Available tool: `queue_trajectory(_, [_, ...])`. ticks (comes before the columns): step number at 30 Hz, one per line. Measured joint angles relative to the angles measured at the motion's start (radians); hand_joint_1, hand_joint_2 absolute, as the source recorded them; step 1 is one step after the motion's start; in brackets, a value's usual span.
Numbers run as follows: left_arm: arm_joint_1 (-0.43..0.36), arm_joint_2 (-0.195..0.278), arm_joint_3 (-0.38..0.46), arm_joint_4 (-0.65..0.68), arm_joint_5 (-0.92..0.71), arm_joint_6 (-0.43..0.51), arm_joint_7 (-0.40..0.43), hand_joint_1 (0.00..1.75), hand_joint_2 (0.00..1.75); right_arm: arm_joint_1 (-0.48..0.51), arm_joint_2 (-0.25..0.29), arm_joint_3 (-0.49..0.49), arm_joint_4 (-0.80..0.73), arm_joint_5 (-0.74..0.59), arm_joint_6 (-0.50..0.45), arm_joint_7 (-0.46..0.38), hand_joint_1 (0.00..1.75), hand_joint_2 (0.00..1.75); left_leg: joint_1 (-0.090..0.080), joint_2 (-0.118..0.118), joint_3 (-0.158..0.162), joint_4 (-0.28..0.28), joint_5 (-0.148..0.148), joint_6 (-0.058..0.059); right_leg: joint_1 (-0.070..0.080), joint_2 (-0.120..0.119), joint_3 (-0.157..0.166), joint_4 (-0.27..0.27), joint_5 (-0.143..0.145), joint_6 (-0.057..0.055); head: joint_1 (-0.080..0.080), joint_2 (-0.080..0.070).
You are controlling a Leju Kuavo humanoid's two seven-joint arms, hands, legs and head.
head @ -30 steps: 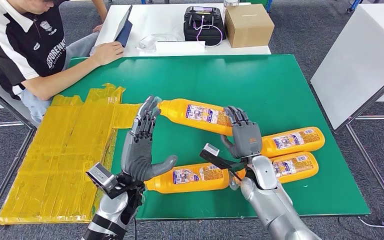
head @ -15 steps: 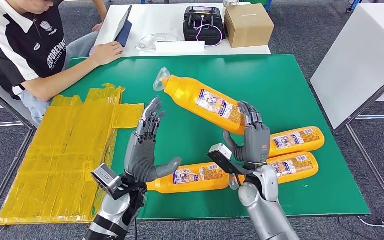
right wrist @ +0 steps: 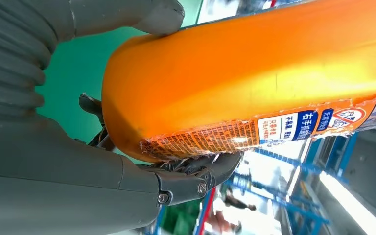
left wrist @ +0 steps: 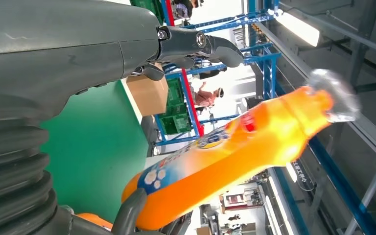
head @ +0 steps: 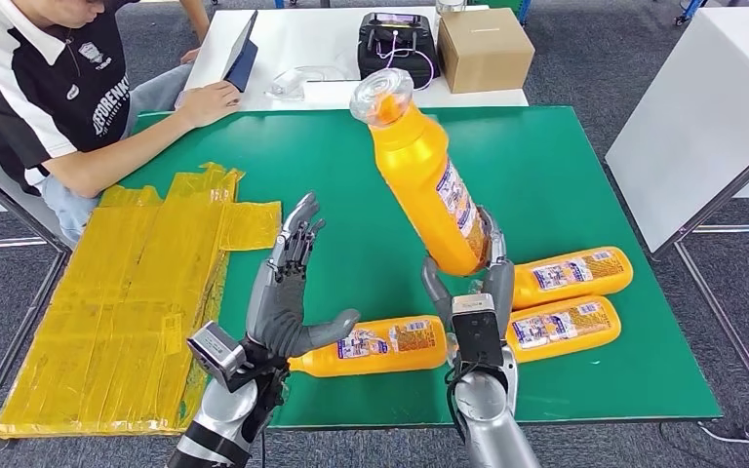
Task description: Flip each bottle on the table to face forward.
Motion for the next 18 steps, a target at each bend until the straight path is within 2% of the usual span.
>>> queue_trajectory(6, [-0.004, 0.0, -0.004, 0.015, -0.002, 0.0, 0.006, 0.0, 1.75, 0.005, 0.018, 0.065, -0.011, -0.091, 0.203, -0.003, 1.75, 1.75, 0.0, 0.0, 0.0, 0.0, 0.0, 0.0, 0.0, 0.0, 0.0, 0.0, 0.0, 0.0, 0.0, 0.0])
queue_trajectory(8, [-0.01, -0.001, -0.01, 0.023, -0.002, -0.002, 0.008, 0.0, 1.75, 0.003, 0.023, 0.094, -0.004, -0.09, 0.243, -0.006, 1.75, 1.75, 0.0, 0.0, 0.0, 0.0, 0.0, 0.0, 0.0, 0.0, 0.0, 0.0, 0.0, 0.0, 0.0, 0.0])
queue_trajectory(18, [-0.048, -0.003, -0.019, 0.061, 0.02, -0.02, 0.022, 0.0, 1.75, -0.025, 0.045, 0.206, 0.092, 0.008, 0.241, -0.003, 1.75, 1.75, 0.0, 0.0, 0.0, 0.0, 0.0, 0.0, 0.0, 0.0, 0.0, 0.0, 0.0, 0.0, 0.0, 0.0])
